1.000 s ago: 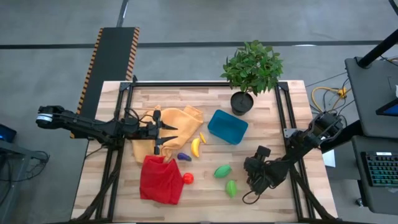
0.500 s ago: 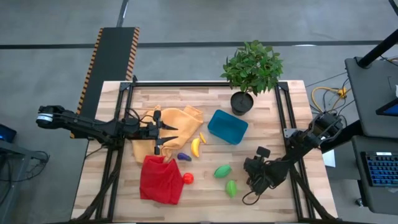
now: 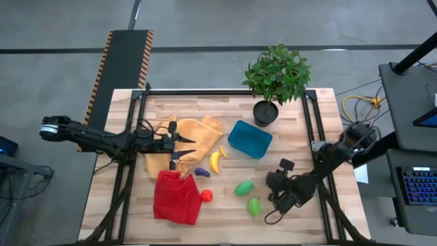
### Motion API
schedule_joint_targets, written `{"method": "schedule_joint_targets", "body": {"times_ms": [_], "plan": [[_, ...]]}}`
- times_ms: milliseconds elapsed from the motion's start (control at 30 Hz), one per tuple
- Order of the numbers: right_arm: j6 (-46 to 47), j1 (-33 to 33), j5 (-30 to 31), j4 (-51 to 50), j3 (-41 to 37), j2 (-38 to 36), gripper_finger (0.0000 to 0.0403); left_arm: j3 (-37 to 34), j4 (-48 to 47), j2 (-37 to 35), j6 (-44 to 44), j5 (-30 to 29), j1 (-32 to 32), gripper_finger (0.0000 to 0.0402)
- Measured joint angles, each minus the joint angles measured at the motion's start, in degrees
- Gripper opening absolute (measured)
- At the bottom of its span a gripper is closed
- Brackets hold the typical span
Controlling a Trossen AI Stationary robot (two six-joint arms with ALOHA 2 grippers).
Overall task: Pick and placing Produce into tupperware
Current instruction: Put the top pink peach into the blue bin
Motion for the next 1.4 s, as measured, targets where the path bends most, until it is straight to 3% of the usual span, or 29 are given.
{"method": "schedule_joint_targets", "body": {"times_ms": [333, 567, 767, 1000, 1233, 1400], "plan": [[2.2, -5.6, 18.0, -1.8, 1.1, -10.3, 0.0064, 0.0, 0.0, 0.0, 0.0, 0.0, 0.0, 0.0132], [-5.3, -10.8, 20.8, -1.7, -0.8, -20.2, 0.0064, 0.0, 0.0, 0.0, 0.0, 0.0, 0.0, 0.0132], [-11.8, -16.0, 15.9, -0.8, -3.6, -29.3, 0.0064, 0.0, 0.0, 0.0, 0.0, 0.0, 0.0, 0.0132], [-24.6, -25.0, 3.2, 8.7, -7.5, -36.5, 0.0064, 0.0, 0.0, 0.0, 0.0, 0.0, 0.0, 0.0132], [-30.0, -34.0, -5.3, 12.1, -9.6, -35.4, 0.0064, 0.0, 0.0, 0.0, 0.0, 0.0, 0.0, 0.0132], [-30.6, -37.2, -6.3, 12.2, -9.9, -31.3, 0.0064, 0.0, 0.0, 0.0, 0.0, 0.0, 0.0, 0.0132]]}}
